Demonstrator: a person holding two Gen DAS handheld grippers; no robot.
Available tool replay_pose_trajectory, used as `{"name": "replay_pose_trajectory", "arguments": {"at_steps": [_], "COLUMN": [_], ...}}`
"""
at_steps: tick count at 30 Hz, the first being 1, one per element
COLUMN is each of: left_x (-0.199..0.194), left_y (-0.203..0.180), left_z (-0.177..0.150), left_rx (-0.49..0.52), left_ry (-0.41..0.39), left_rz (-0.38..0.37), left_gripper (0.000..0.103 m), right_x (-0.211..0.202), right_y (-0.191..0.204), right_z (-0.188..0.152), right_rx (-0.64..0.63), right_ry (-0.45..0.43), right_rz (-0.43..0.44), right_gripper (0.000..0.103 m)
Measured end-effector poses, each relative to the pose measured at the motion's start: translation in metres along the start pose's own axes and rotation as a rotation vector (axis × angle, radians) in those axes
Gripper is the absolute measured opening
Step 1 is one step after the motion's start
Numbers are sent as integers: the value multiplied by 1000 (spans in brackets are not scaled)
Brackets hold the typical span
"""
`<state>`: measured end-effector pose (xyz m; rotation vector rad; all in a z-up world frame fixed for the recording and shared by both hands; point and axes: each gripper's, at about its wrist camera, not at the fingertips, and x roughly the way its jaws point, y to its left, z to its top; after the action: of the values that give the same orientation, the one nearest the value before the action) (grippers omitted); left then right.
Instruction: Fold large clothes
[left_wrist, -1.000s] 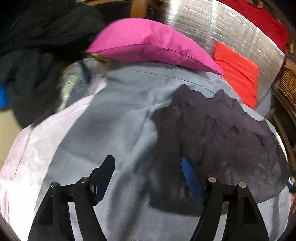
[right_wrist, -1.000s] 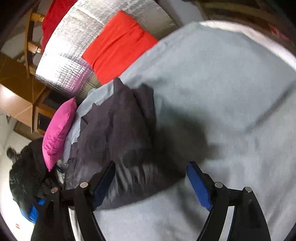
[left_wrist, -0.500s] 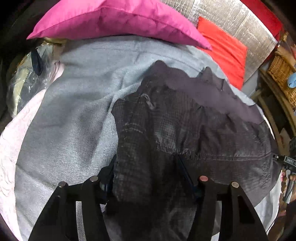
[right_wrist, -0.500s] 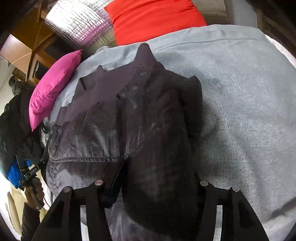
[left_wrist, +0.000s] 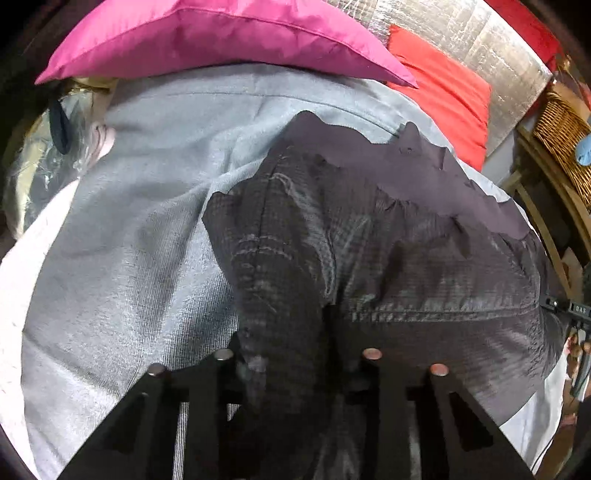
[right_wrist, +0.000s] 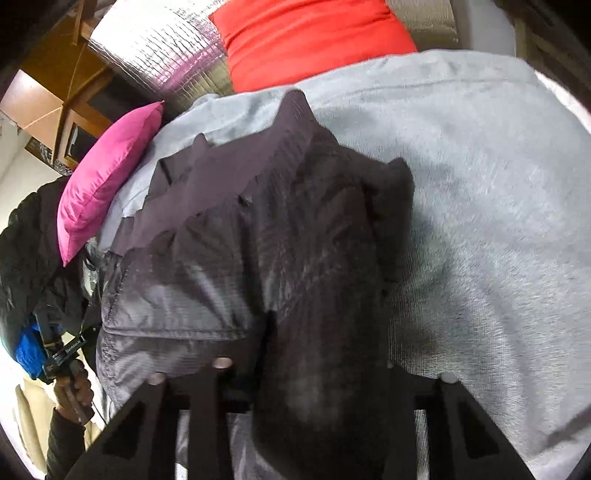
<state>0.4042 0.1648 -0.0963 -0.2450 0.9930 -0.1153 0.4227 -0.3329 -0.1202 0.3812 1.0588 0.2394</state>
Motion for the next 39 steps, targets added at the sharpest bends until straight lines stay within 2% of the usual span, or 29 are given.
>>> {"name": "replay_pose_trajectory", "arguments": {"at_steps": [7, 11, 15, 17, 18, 19, 21, 22, 24, 27, 28, 29, 30, 31, 32, 33, 35, 37, 39], "left_x": [-28, -54, -63, -52, -40, -32, -34, -39, -49, -34, -25, -15, -8, -8, -12, -18, -34, -59, -87], "left_y": [-1, -6, -8, -3, -1, 4, 16, 21, 30, 29, 24, 17, 12, 9, 7, 4, -4, -16, -24], "left_z": [1, -5, -21, -28, -26, -27, -26, -25, -22, -18, -20, -24, -27, -27, -26, -23, -18, -14, -10], "left_rx": [0, 28, 58, 50, 35, 16, -32, -46, -53, -45, -32, -3, 18, 6, -4, -12, 3, 38, 60], "left_ry": [-34, -65, -54, -28, -14, 3, -18, -28, -51, -11, 28, 64, 78, 81, 73, 67, 36, -17, -67], "left_rz": [16, 17, 3, 3, 17, 29, 24, 11, -8, -29, -41, -38, -43, -69, -61, -51, -15, 3, -11], "left_gripper": [20, 19, 20, 24, 37, 51, 58, 63, 72, 74, 74, 68, 45, 33, 28, 22, 19, 19, 19], "right_x": [-14, -31, -55, -54, -47, -37, -27, -27, -32, -33, -26, -14, -5, 2, 1, -4, -23, -48, -73], "right_y": [24, 31, 33, 26, 18, 12, 7, 5, 5, -6, -8, -11, -12, -9, 0, 6, 16, 34, 56], "right_z": [2, 3, -3, -8, -11, -15, -19, -20, -17, -10, -9, -8, -9, -10, -11, -11, -9, -4, -5], "right_rx": [-41, -65, -87, -79, -52, -35, -24, -25, -28, 21, 44, 70, 73, 68, 32, 8, -15, -59, -99], "right_ry": [-17, -26, -25, 4, 22, 35, 30, 18, 4, -3, 5, 40, 72, 87, 75, 62, 42, 6, -23], "right_rz": [-40, -34, -22, -9, -11, -17, -36, -17, 29, 71, 76, 88, 88, 84, 70, 57, 51, 51, 54], "right_gripper": [24, 22, 22, 23, 25, 32, 58, 69, 69, 69, 70, 70, 68, 59, 39, 32, 23, 22, 22]}}
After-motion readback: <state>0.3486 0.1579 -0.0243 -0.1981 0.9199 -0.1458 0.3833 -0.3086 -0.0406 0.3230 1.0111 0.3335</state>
